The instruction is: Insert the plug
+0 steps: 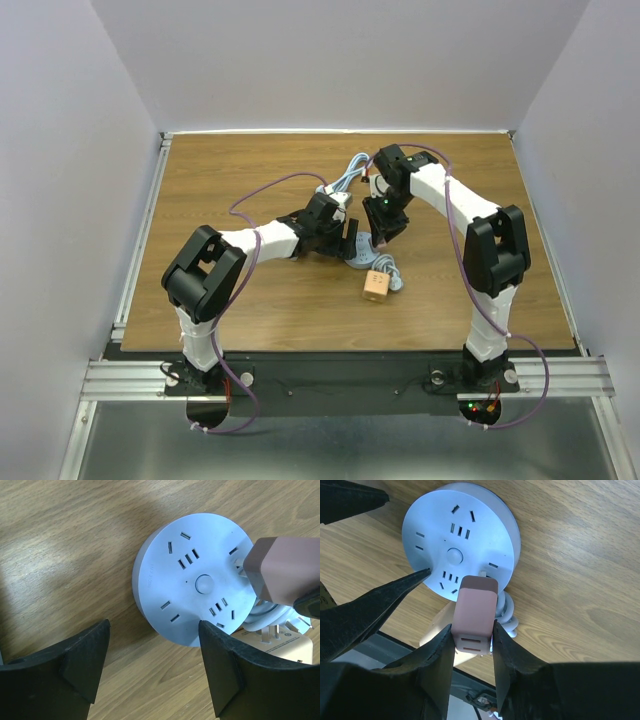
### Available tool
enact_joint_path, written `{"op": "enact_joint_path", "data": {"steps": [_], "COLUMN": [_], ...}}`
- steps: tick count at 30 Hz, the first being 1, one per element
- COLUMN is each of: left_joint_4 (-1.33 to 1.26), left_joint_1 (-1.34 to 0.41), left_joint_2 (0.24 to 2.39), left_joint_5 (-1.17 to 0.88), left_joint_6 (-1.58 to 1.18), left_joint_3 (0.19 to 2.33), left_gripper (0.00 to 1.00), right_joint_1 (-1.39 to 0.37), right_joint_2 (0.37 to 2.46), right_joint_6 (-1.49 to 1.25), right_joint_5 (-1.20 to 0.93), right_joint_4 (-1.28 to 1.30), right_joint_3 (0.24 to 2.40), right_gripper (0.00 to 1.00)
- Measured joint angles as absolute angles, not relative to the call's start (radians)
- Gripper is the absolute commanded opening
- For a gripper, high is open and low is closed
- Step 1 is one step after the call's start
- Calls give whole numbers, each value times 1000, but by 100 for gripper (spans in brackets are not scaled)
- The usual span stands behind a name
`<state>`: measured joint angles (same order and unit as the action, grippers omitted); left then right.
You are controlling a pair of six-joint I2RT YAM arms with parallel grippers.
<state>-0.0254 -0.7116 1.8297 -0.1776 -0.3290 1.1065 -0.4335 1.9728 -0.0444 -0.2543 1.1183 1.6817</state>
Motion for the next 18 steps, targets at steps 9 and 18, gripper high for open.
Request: {"op": "enact_joint_path", "data": {"steps": [9, 18], "left_joint_4": [-27, -27], "left_joint_1": [-712, -712], "left_joint_2": [1830, 1830], "left_joint_5": [-181, -184], "left_joint_6": [-324, -323], "left_joint_3": [1106, 1106], "left_gripper": [80, 79], "right_joint_1": [-434, -434], "right_joint_2": [1990, 1989], "right_joint_6": [-46, -53], "right_joint_5": [-242, -227], "right_joint_4": [1120, 1122], "right_joint_3": [1701, 1701], "right_gripper": [0, 0]}}
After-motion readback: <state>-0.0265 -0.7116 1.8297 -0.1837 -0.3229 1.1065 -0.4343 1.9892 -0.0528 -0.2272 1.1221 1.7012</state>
